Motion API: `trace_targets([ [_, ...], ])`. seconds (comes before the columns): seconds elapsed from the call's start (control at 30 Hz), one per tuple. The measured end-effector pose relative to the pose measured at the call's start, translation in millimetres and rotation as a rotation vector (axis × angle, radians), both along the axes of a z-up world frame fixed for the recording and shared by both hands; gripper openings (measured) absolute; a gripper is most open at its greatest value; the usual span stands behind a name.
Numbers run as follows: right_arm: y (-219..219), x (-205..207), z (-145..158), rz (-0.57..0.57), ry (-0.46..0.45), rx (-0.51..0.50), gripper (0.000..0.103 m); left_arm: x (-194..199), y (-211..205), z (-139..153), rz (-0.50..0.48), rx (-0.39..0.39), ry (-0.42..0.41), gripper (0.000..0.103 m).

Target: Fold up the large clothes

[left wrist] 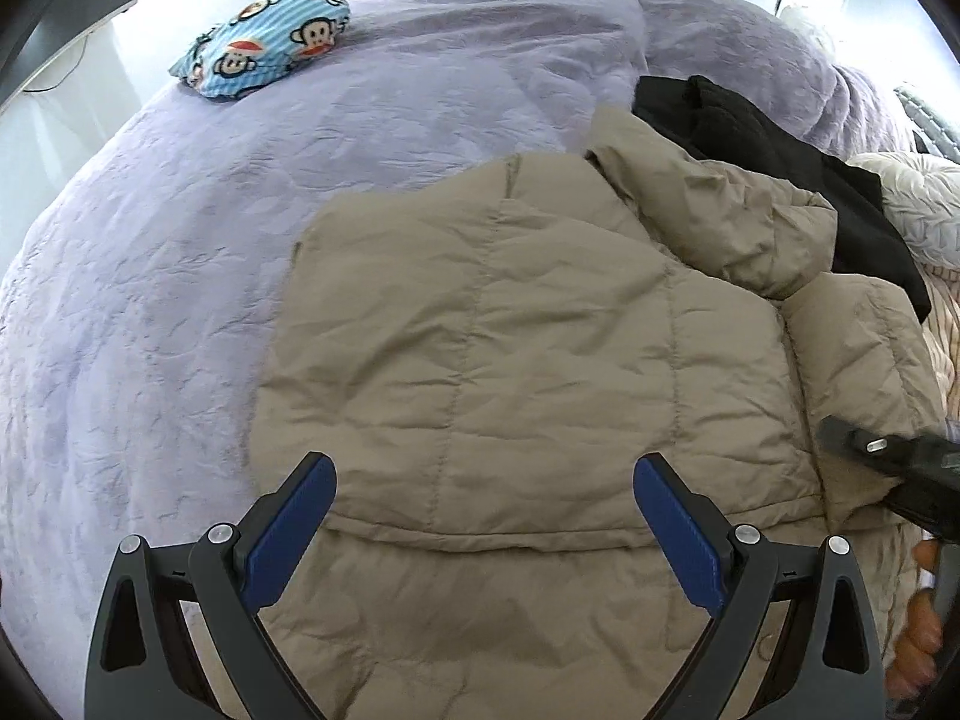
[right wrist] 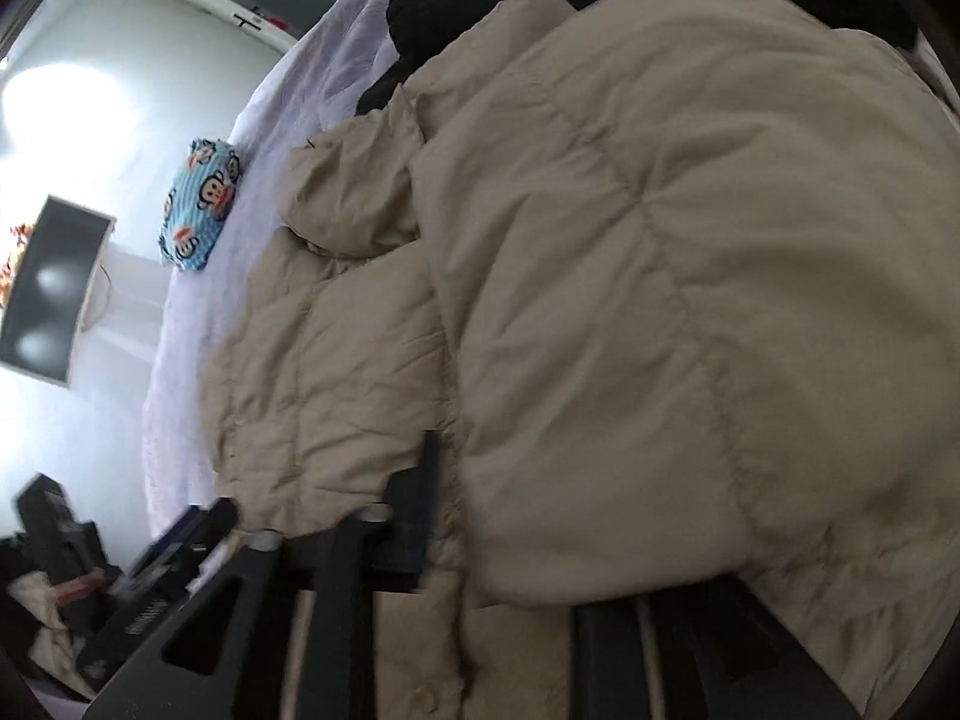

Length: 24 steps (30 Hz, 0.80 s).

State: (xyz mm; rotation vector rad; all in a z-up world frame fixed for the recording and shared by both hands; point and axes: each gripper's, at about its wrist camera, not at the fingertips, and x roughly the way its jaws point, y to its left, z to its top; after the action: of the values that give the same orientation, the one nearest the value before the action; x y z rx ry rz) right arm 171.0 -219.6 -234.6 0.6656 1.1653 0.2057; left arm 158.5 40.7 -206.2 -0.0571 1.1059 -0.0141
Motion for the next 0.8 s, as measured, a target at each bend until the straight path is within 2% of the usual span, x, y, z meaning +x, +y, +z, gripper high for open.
trace_targets([
  [0.03,-8,-6,7,-0.014,-0.019,0.021,0.067,1,-2,-1,-0.006,-0.005,0.003,0.1],
  [0.07,-15,-10,13,-0.031,-0.035,0.041,0.069,2,-4,-1,-0.009,-0.01,0.005,0.1],
  [0.17,-42,-30,22,-0.14,-0.044,0.057,0.069,2,-4,0,-0.012,-0.04,0.007,0.1],
  [0.3,-85,-37,22,-0.32,-0.029,0.063,0.067,0,8,3,0.005,-0.075,0.003,0.1],
  [0.33,-95,-36,20,-0.364,-0.028,0.076,0.063,-1,13,5,0.013,-0.076,-0.003,0.1],
  [0.4,-105,-31,21,-0.4,-0.023,0.08,0.013,-3,22,8,0.028,-0.063,-0.012,0.1],
  [0.43,-101,-26,26,-0.39,-0.046,0.065,0.012,-4,26,9,0.036,-0.052,-0.015,0.1],
  [0.57,-43,3,61,-0.156,-0.178,-0.044,0.012,-10,47,12,0.069,-0.036,-0.018,0.1],
  [0.63,8,16,71,-0.006,-0.21,-0.117,0.012,-12,57,14,0.089,-0.038,-0.018,0.1],
  [0.7,51,17,69,0.119,-0.201,-0.181,0.016,-15,67,15,0.116,-0.035,-0.019,0.1],
  [0.77,81,14,54,0.201,-0.138,-0.219,0.018,-16,76,15,0.136,-0.039,-0.016,0.1],
  [0.8,92,13,44,0.234,-0.096,-0.217,0.025,-16,79,15,0.143,-0.047,-0.014,0.1],
])
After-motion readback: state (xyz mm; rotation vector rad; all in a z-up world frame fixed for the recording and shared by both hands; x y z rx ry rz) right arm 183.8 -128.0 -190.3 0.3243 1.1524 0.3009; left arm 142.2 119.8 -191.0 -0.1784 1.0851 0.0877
